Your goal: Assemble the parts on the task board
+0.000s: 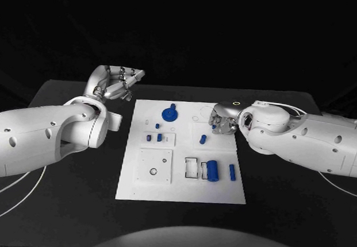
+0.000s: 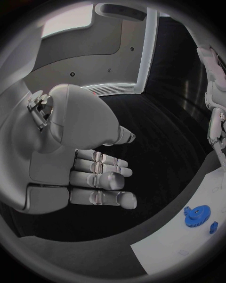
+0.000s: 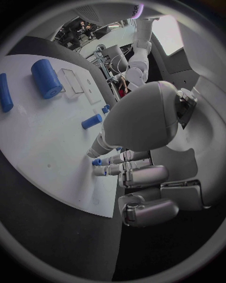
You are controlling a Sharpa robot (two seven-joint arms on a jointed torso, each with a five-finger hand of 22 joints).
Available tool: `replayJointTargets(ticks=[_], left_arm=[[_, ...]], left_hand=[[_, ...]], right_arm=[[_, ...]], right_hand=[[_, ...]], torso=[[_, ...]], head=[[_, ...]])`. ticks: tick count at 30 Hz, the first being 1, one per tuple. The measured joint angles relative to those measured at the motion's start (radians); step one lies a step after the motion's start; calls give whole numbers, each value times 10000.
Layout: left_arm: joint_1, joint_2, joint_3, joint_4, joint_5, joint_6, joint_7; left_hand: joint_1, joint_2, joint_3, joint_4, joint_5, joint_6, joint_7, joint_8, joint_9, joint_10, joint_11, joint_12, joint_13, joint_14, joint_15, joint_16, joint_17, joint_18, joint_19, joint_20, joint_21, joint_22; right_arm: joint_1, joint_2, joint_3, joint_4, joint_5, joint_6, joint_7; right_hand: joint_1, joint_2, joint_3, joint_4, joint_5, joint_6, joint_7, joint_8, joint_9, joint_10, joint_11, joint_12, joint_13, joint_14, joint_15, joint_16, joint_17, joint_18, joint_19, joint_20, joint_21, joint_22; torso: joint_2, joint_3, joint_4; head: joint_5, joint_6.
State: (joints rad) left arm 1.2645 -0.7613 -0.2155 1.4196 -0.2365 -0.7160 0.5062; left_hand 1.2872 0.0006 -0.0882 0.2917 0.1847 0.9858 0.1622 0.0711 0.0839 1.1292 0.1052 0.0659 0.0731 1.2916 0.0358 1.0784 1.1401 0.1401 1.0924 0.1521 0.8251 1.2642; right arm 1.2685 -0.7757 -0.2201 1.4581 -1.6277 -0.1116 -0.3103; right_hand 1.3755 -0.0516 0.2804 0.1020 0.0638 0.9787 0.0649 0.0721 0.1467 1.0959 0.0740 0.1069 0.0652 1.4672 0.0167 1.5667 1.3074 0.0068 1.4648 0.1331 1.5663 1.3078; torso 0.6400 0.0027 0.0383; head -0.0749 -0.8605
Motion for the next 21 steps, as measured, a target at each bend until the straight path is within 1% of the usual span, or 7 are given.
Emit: replayJointTargets(ticks=[1, 4, 5, 7, 10, 11, 21], left_arm=[[0, -1, 0, 0, 0, 1, -1], [0, -2, 0, -2, 1, 2, -4], [0, -2, 0, -4, 1, 3, -5], [0, -1, 0, -5, 2, 4, -7], [0, 0, 0, -8, 2, 5, -9], [0, 0, 0, -10, 3, 5, -10], [0, 2, 0, -19, 4, 7, -15]], left_hand=[[9, 9, -12, -12, 0, 0, 0, 0, 0, 0, 0, 0, 0, 0, 0, 0, 0, 0, 0, 0, 0, 0], [9, 9, -12, -12, 0, 0, 0, 0, 0, 0, 0, 0, 0, 0, 0, 0, -1, -1, 0, 0, 0, 0], [9, 9, -12, -12, 0, 0, 0, 0, 0, 0, 0, 0, 0, 0, 0, 0, -1, 1, 0, 0, 0, 0], [9, 9, -12, -12, 0, 0, 0, 0, 0, 0, 0, 0, 0, 0, 0, 0, -1, 0, 0, 0, -1, -1], [9, 9, -12, -12, 0, 1, 0, 0, 0, 0, 0, 0, -1, 0, 0, 0, -1, 0, 0, 0, -1, -1], [9, 9, -12, -12, 0, 0, -1, 0, 0, 0, 0, 0, -1, 0, 0, 0, -1, 0, 0, 0, -1, -1], [9, 8, -12, -12, 0, 1, 0, 1, 1, 0, 0, 0, 7, 0, 0, 0, -13, 0, 0, 0, -1, -2]], right_arm=[[-1, 13, 4, -14, -11, 16, -19], [-4, 39, 17, -41, -43, 48, -75], [-5, 42, 20, -44, -51, 51, -90], [-9, 45, 21, -45, -73, 54, -119], [-13, 57, 24, -44, -101, 54, -154], [-14, 62, 24, -39, -113, 53, -170], [-27, 74, 24, -21, -180, 40, -270]], right_hand=[[0, 0, 4, -4, 0, 70, 8, 0, -1, 35, -35, -11, 0, 6, -18, 0, 0, 1, 15, -47, 0, -1], [1, 1, 71, -13, 0, 162, 61, 0, -11, 133, -71, -11, -1, -7, -62, 0, 0, 0, 15, -47, 0, 0], [2, 3, 100, -41, 0, 243, 89, 0, -11, 148, -85, -11, -2, -1, -95, 0, 0, 0, 13, -118, 0, 0], [53, 53, 126, -68, 0, 313, 159, 19, -11, 204, -142, -60, -7, -24, -118, 0, 0, 1, 13, -117, 0, -1], [53, 53, 194, -82, 0, 414, 163, 50, -20, 292, -161, -67, -14, 12, -154, 0, 0, 0, 14, -188, 0, -1], [52, 53, 194, -82, 0, 447, 195, 50, -20, 308, -176, -67, -14, 12, -154, 0, -1, 0, 14, -188, 0, -2], [95, 11, 238, -95, 42, 555, 233, 49, -36, 399, -194, -70, -27, -24, -190, 0, -1, 0, 14, -188, 0, -2]], torso=[[0, 0, 0], [0, 0, -1], [0, 0, -3], [-1, 0, -3], [-1, 1, -4], [0, 2, -5], [-4, 2, -4]], head=[[0, -4], [-4, -12], [-4, -14], [-8, -18], [-12, -19], [-13, -19], [-26, -18]])
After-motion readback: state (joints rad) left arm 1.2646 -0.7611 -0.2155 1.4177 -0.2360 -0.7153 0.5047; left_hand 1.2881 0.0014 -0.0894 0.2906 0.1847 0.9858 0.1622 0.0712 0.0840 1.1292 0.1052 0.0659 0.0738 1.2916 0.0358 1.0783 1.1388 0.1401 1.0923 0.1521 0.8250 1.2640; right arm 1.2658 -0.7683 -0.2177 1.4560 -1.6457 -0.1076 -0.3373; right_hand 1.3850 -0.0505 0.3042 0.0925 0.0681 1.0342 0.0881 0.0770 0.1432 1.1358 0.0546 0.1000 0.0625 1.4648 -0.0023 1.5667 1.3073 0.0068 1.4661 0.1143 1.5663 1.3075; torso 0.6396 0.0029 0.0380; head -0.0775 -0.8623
